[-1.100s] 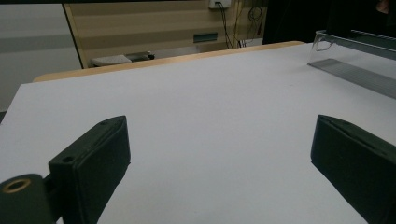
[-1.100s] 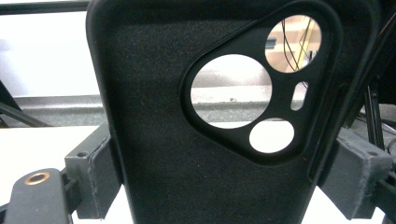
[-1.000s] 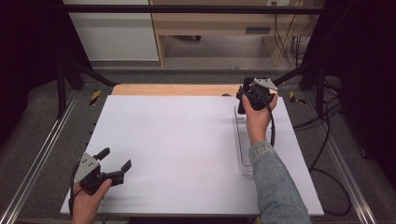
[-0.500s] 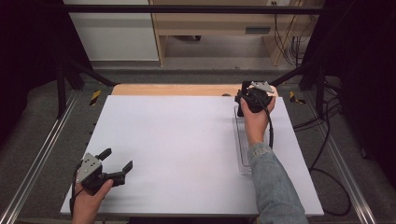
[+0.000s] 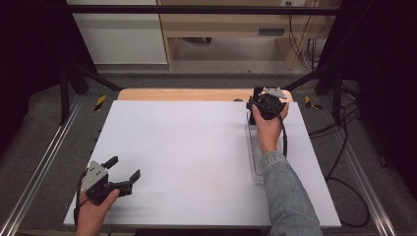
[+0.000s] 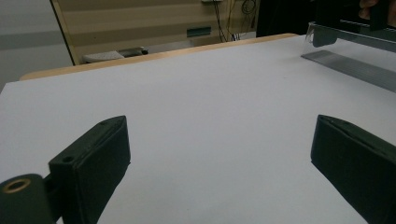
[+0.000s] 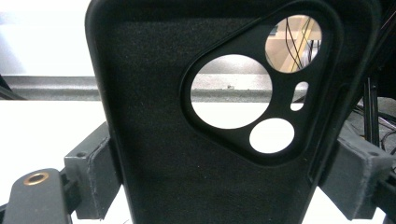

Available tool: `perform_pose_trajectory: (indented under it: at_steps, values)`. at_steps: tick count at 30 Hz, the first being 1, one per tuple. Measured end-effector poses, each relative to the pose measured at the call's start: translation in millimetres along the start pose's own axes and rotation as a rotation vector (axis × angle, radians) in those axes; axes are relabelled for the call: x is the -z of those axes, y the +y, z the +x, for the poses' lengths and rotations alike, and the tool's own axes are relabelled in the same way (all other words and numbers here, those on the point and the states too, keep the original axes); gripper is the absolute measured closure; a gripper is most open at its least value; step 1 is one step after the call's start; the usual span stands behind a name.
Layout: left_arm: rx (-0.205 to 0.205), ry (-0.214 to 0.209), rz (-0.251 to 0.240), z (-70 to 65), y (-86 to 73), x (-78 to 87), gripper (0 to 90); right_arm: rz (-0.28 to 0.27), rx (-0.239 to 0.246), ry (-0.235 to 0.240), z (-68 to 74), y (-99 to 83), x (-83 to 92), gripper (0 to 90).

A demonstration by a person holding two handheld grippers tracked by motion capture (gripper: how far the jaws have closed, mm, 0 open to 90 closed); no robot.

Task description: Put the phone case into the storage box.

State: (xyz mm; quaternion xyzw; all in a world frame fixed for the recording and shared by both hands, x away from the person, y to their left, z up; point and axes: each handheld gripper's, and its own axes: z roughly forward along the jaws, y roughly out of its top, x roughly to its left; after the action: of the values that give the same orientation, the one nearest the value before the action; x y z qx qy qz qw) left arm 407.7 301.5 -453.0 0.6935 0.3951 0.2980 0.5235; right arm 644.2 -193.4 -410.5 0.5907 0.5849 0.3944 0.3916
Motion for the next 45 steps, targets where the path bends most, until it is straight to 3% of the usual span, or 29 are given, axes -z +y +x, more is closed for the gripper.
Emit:
perform_pose_trajectory:
  at_steps: [45]
  values:
    - [-0.005, -0.01, 0.005, -1.1, -0.2, -1.1, 5.1, 0.048, 0.031, 0.029, 8.1, -7.8, -8.1, 12.9]
